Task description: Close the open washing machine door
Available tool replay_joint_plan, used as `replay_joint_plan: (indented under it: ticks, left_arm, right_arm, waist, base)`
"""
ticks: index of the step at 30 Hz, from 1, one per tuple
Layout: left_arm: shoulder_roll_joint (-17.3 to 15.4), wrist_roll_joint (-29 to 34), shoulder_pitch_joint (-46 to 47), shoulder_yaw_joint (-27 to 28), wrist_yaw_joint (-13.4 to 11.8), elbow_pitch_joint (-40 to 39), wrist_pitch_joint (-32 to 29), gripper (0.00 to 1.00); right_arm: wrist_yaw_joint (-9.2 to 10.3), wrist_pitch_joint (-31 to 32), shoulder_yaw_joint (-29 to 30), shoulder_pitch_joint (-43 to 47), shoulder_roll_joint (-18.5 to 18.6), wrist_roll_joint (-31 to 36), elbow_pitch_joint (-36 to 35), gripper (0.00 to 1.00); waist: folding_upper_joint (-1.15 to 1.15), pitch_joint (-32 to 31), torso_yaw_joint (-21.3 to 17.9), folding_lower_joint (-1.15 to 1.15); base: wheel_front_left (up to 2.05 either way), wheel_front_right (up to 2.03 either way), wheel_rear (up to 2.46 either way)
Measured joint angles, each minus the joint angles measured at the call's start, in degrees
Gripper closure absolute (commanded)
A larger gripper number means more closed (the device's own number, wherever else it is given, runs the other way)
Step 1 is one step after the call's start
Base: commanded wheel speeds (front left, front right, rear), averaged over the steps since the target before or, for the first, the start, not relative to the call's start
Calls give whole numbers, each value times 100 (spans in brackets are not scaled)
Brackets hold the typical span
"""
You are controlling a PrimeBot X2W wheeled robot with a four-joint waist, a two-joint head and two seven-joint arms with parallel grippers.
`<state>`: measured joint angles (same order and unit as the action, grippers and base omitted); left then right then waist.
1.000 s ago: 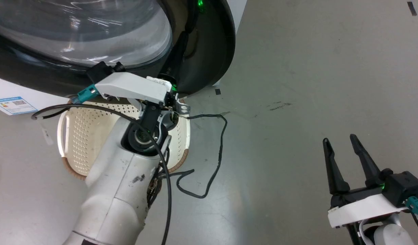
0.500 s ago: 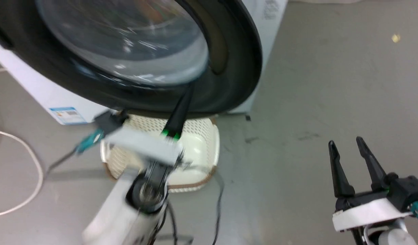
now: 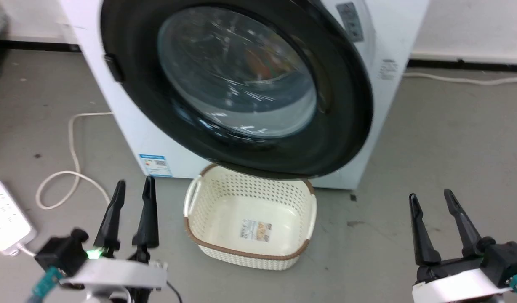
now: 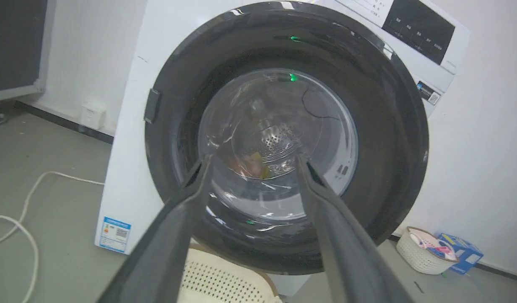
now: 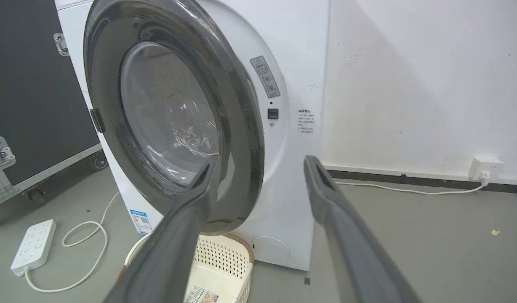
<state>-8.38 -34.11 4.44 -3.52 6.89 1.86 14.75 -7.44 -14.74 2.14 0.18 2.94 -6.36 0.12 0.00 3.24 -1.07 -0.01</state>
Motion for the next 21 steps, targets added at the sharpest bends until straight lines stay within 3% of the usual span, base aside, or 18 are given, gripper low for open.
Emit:
replay_joint_plan:
  ticks: [4, 8, 18, 19, 20, 21]
  left_arm:
    - [104, 1421, -384, 208, -147, -57, 0, 0]
    - [116, 2263, -670, 133, -271, 109, 0, 0]
    - [230, 2886, -818, 13, -268, 130, 0, 0]
    - [233, 2920, -810, -3, -267, 123, 0, 0]
    - [236, 2944, -800, -16, -260, 111, 0, 0]
    - [240, 2952, -786, -31, -259, 103, 0, 0]
  right_arm:
    - [0, 0, -108, 125, -1, 0, -42, 0]
    - [0, 0, -230, 206, -1, 1, -32, 0]
    - [0, 0, -263, 258, 0, -81, 59, 0]
    - [0, -1, -271, 259, -1, -87, 96, 29]
    - [0, 0, -277, 259, -1, -86, 115, 100]
    - [0, 0, -289, 256, 0, -81, 122, 100]
  waist:
    - [0, -161, 196, 0]
    - [0, -274, 319, 0]
    - [0, -232, 429, 1]
    - [0, -198, 440, 2]
    - [0, -161, 452, 1]
    - [0, -117, 465, 1]
  base:
    - [0, 0, 0]
    - [0, 0, 0]
    - [0, 0, 0]
    - [0, 0, 0]
    - [0, 0, 0]
    - [0, 0, 0]
